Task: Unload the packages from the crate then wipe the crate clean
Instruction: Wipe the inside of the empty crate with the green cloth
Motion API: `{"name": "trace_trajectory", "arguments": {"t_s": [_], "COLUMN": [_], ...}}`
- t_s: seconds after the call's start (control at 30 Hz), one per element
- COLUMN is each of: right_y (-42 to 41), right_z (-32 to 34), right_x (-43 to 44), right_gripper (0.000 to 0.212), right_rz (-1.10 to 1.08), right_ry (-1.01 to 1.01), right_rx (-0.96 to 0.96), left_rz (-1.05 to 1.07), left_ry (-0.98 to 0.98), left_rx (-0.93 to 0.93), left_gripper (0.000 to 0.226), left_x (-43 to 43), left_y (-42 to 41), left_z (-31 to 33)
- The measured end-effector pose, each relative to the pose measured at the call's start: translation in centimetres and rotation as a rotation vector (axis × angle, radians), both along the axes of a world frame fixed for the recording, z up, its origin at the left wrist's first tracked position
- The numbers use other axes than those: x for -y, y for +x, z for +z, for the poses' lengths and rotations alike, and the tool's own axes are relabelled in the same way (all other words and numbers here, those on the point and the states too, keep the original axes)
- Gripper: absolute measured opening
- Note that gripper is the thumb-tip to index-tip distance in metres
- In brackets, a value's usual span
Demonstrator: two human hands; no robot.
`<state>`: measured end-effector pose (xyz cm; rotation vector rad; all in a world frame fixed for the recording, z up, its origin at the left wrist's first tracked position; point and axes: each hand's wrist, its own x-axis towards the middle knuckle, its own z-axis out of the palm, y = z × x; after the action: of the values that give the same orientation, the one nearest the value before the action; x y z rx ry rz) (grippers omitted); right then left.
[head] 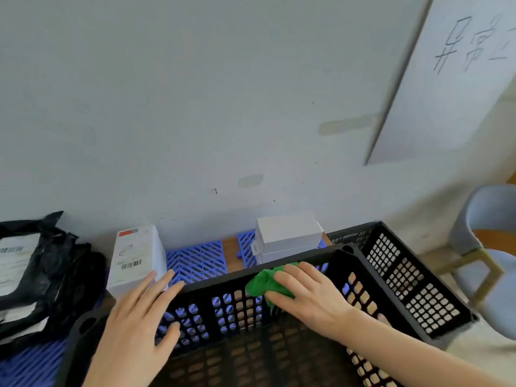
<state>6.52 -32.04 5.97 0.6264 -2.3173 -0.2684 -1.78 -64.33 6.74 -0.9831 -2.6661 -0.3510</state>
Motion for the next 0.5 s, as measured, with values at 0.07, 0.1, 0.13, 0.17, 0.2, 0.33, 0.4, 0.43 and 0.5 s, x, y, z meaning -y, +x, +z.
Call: {"name": "trace_trajectory", "arguments": {"t_s": [0.07, 0.1, 0.13, 0.17, 0.2, 0.33, 0.4, 0.43, 0.5], "right_y": [0.5, 0.7, 1.0, 1.2, 1.3, 1.6, 1.4, 1.0, -0.1], "right_z": [-0.4, -0.8, -1.2, -1.6, -1.9, -3.2, -3.7, -3.9, -3.9], "right_x": [1.0, 1.4, 1.8, 2.2, 2.6, 6.6, 9.2, 10.5, 12.7], "right_gripper": [0.032, 0.03, 0.031, 0.034, 0.038, 0.044, 0.049, 0.053, 0.057], "right_rz": [-0.118, -0.185, -0.254, -0.321, -0.385, -0.679, -0.755, -0.761, -0.762], "right_ry": [-0.005, -0.008, -0.006, -0.006, -0.019, -0.385, -0.731, -0.929, -1.299], "right_rx": [-0.015, -0.012, -0.003, 0.008, 0.021, 0.077, 0.109, 0.111, 0.074], "left_rz": [-0.133, -0.188, -0.234, -0.27, -0.299, -0.379, -0.398, -0.41, -0.464], "left_ry": [-0.002, 0.0, 0.005, 0.006, 0.002, 0.024, 0.017, 0.005, -0.015], "left_rx": [0.021, 0.036, 0.049, 0.052, 0.047, 0.037, 0.071, 0.103, 0.167], "left_gripper": [0.059, 0.059, 0.059, 0.058, 0.058, 0.053, 0.051, 0.051, 0.052], "left_x": [0.3, 0.5, 0.7, 0.9, 1.0, 1.0, 0.6, 0.3, -0.5], "left_y": [-1.5, -2.1, -2.6, -2.9, -3.2, -3.9, -4.6, -5.0, -6.1], "left_z": [-0.1, -0.1, 0.0, -0.1, -0.1, 0.4, 0.6, 0.7, 0.9]}}
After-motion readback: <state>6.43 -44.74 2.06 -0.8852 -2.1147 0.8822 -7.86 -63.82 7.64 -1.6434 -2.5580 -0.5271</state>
